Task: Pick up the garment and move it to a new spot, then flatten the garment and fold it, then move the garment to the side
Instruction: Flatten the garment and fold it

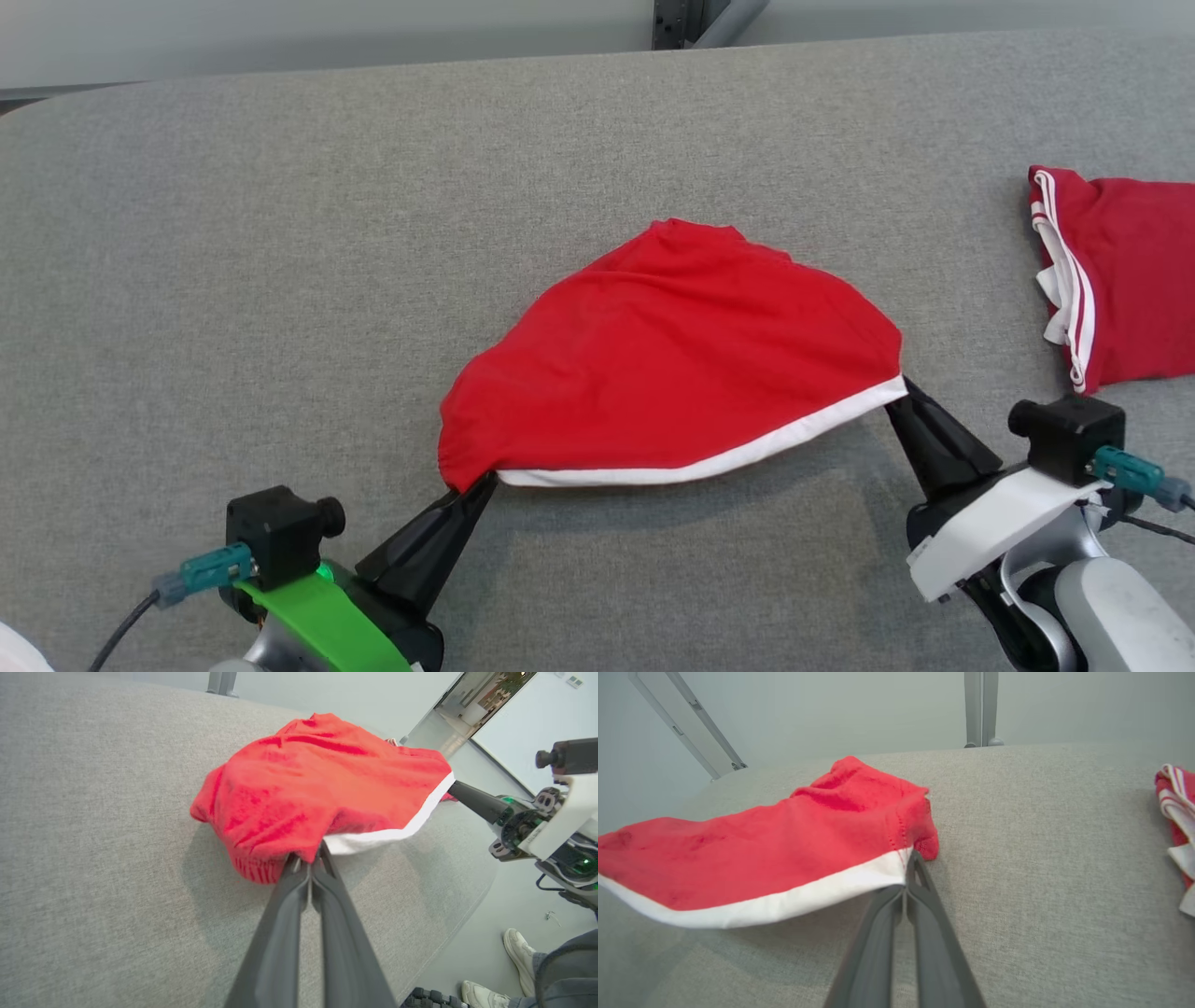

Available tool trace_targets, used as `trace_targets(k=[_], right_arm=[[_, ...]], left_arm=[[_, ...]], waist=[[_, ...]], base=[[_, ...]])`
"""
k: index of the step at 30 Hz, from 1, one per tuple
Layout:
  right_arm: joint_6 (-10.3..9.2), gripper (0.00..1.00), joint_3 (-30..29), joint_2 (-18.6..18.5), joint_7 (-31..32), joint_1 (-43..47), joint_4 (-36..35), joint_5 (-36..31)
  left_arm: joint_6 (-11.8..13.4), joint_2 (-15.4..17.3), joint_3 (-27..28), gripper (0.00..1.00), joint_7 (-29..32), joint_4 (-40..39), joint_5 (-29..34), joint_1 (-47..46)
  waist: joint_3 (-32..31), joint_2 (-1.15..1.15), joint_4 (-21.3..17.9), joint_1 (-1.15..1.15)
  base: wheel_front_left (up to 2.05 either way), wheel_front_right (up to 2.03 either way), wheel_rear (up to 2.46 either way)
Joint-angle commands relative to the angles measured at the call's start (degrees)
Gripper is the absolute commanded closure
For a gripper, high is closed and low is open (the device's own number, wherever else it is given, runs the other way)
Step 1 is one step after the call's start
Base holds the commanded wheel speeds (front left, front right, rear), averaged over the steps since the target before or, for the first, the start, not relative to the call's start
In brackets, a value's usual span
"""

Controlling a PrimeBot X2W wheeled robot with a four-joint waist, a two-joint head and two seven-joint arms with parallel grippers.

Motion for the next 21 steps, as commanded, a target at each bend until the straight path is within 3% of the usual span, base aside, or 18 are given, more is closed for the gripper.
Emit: trace_targets(k=[1, 13, 17, 21], right_arm=[[-0.03, 1.00, -0.75, -0.50, 0.48, 1.02, -1.79, 0.48], [-0.02, 1.00, -9.07, -5.14, 9.62, -0.80, -22.48, 2.43], [-0.02, 1.00, -12.04, -6.96, 13.85, -7.01, -24.79, 2.73], [-0.03, 1.00, -13.13, -8.27, 17.83, -16.68, -22.19, 3.41]], left_arm=[[0.42, 0.86, 0.34, 1.00, 0.24, -2.09, -0.85, 0.70], [2.51, 8.30, 8.42, 1.00, 2.43, -22.51, -3.26, -3.45], [1.66, 10.30, 12.55, 1.00, 5.12, -23.58, -6.22, -9.68], [0.28, 10.44, 14.61, 1.00, 10.55, -20.02, -10.67, -19.21]], waist=[[-0.37, 0.00, -0.26, 0.00], [1.45, 0.00, -2.42, 0.00], [3.71, 0.00, -3.12, 0.00], [6.89, 0.00, -3.35, 0.00]], base=[[0.00, 0.00, 0.00], [0.00, 0.00, 0.00], [0.00, 0.00, 0.00], [0.00, 0.00, 0.00]])
